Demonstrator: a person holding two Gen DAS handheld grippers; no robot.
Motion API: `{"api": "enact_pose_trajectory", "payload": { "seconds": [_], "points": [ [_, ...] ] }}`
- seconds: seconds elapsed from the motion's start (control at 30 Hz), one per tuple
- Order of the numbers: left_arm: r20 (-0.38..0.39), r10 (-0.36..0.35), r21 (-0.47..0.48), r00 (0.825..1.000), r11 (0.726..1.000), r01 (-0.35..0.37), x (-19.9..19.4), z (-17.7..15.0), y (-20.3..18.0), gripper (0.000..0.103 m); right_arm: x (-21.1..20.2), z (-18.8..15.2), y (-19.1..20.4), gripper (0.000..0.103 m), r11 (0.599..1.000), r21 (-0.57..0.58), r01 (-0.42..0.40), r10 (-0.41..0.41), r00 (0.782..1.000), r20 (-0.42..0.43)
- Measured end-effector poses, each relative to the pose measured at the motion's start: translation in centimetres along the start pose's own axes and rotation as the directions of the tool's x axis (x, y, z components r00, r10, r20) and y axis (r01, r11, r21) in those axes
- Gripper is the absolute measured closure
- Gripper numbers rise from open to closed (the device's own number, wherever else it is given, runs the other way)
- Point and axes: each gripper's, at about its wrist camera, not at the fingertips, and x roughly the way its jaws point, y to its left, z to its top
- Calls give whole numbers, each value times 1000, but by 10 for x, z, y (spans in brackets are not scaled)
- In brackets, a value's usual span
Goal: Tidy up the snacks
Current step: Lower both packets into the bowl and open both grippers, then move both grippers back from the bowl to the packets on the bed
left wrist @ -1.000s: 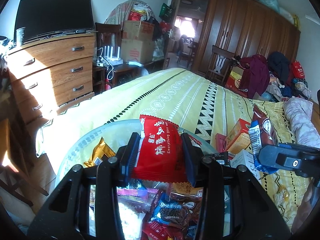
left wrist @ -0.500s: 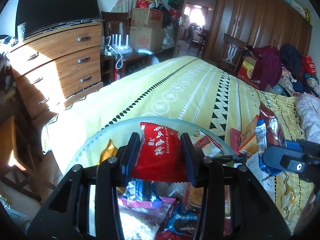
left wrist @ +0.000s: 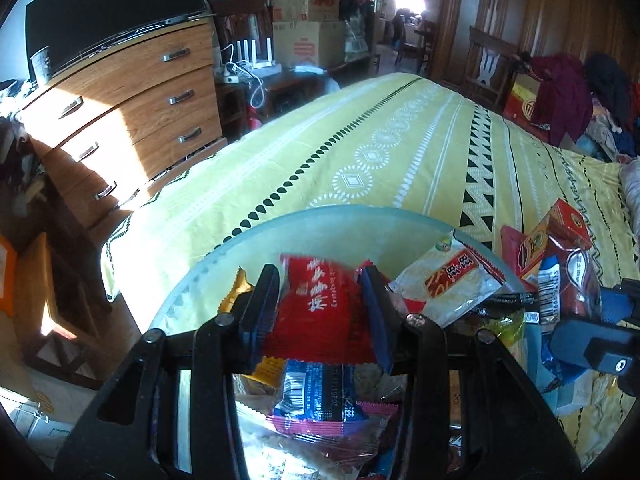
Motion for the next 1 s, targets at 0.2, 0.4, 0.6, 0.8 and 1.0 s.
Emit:
{"api": "enact_pose_trajectory", "payload": {
  "seconds": [0.2,0.4,0.6,0.8,1.0],
  "points": [
    [37,2,-30,999,1000,-1,-13,8,5,14,-1,-1,-5,47,1000,20,-14,14,1000,7],
    [37,-3,-44,999,999,5,-15,8,4,7,-11,-5,-7,30,999,35,-24,22,999,41],
    [81,-30,-58,996,998,35,-32,2,-3,0,-47,-23,2,23,999,-18,41,-38,989,142],
    [168,-97,-24,981,994,102,-60,-2,-26,0,-103,-78,13,14,972,-103,209,-169,936,310],
    [170,-119,36,978,993,114,-66,-7,-52,0,-138,-133,3,12,956,-68,286,-245,903,354]
  ]
}}
